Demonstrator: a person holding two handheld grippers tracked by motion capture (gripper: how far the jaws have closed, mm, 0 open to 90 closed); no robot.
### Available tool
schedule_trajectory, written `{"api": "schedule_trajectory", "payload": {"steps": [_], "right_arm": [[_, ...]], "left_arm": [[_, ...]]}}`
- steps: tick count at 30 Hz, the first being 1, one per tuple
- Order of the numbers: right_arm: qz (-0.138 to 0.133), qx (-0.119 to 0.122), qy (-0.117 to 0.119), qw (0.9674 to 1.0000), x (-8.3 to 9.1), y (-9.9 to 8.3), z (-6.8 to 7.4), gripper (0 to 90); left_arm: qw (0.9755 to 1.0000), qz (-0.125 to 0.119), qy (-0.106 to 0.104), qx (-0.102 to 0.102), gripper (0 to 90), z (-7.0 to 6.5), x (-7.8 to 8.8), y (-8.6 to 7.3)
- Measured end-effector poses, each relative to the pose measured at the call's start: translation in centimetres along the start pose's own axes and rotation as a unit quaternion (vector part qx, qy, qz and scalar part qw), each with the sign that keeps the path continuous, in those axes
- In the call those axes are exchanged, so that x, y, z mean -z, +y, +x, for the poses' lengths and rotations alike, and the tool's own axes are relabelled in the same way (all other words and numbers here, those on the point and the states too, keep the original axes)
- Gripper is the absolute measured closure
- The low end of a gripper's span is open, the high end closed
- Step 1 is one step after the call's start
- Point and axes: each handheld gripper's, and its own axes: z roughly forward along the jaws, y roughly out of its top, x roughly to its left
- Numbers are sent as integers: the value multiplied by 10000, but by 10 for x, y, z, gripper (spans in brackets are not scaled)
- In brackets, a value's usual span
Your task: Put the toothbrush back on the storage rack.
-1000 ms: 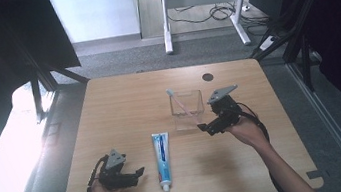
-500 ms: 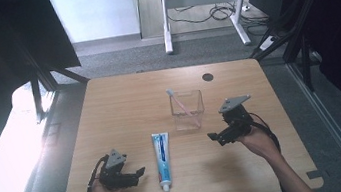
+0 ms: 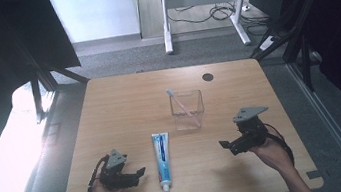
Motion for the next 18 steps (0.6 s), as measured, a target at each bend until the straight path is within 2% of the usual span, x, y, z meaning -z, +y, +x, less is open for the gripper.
{"api": "schedule_trajectory", "payload": {"steps": [6,10,18], "right_arm": [[-43,-145,-65,9999,6,-18,0,0],[-168,-211,-105,9996,8,-30,2,1],[-274,-294,-227,9989,4,-51,5,5]], "left_arm": [[10000,16,19,-17,139,0,0,0],[10000,17,26,-2,139,-1,0,0],[10000,65,-34,8,146,-1,0,0]]}}
